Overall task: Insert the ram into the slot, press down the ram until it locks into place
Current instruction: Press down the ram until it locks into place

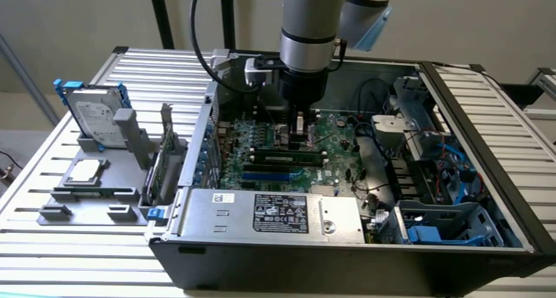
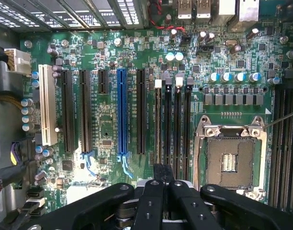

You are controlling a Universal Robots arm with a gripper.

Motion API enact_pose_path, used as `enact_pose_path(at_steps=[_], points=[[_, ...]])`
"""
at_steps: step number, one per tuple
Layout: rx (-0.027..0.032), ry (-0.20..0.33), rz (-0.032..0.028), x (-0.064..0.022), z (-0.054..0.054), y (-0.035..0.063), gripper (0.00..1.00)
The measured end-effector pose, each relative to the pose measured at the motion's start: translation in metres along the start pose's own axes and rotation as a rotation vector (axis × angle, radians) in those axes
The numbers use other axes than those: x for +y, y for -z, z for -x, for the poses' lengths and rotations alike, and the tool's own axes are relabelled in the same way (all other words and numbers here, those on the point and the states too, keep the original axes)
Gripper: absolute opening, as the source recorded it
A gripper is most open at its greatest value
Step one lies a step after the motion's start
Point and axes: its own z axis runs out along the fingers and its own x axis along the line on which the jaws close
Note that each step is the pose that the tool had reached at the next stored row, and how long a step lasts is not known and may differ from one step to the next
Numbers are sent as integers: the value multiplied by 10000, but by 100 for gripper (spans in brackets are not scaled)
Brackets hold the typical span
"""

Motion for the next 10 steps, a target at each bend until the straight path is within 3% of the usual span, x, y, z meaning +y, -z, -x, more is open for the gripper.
enact_pose_path(at_steps=[10], points=[[1, -1, 0, 20, 16, -73, 10]])
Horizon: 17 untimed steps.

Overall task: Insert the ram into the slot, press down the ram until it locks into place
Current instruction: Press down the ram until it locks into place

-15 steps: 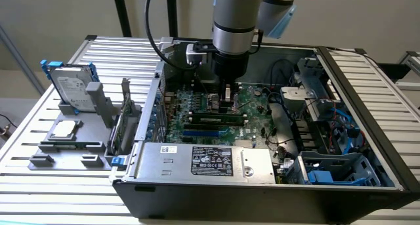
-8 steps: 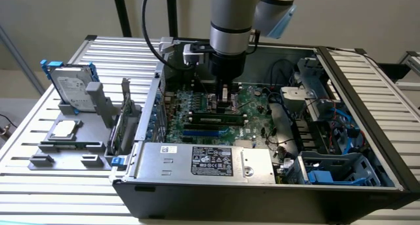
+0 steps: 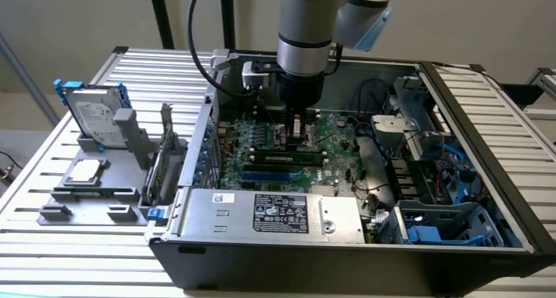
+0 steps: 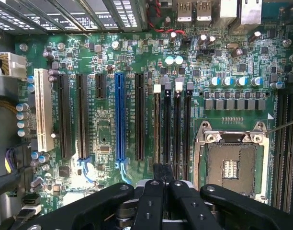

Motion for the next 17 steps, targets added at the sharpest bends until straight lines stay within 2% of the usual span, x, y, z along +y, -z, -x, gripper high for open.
enact_pose_path(at_steps=[17], points=[[0, 0, 1, 2, 15, -92, 10]])
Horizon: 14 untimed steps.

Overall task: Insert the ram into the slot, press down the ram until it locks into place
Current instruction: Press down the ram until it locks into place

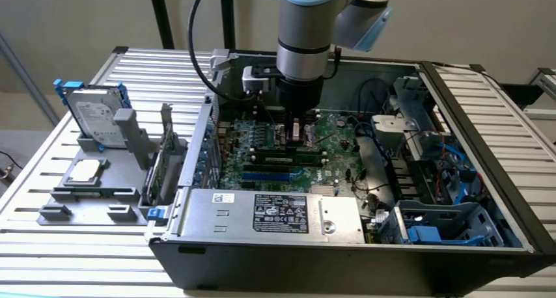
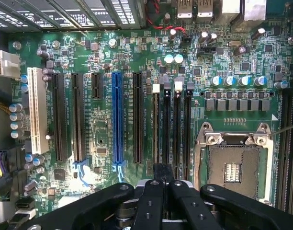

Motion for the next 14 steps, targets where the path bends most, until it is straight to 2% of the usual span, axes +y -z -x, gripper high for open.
enact_pose_path(at_steps=[3, 5, 11, 14], points=[[4, 1, 1, 0, 0, -2, 10], [-22, -2, -10, -1, 3, 19, 10], [-1, 0, 0, -3, -13, 259, 10], [-1, -1, -1, -4, -17, 326, 10]])
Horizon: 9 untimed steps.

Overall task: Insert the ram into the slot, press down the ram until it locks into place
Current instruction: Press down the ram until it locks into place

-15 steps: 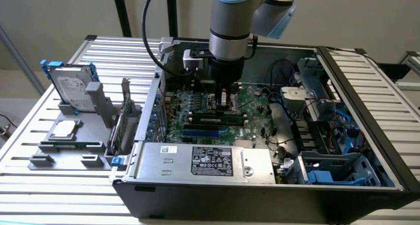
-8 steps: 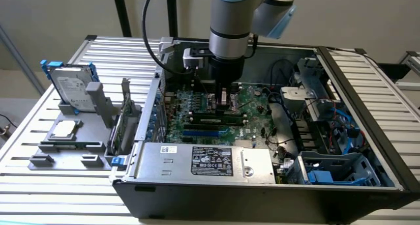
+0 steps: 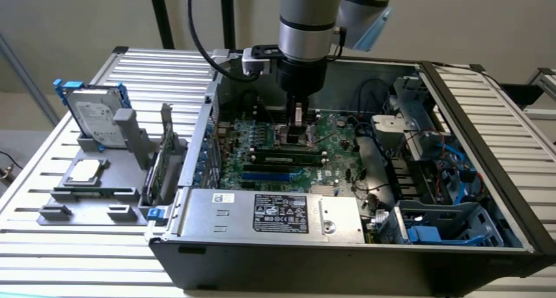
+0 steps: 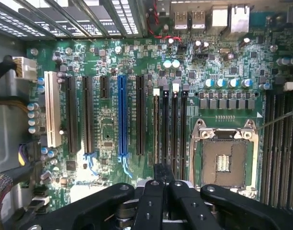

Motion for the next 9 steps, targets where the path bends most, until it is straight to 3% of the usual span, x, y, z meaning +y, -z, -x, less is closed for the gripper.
enact_pose_path(at_steps=[9], points=[[-34, 1, 1, 0, 0, 0, 10]])
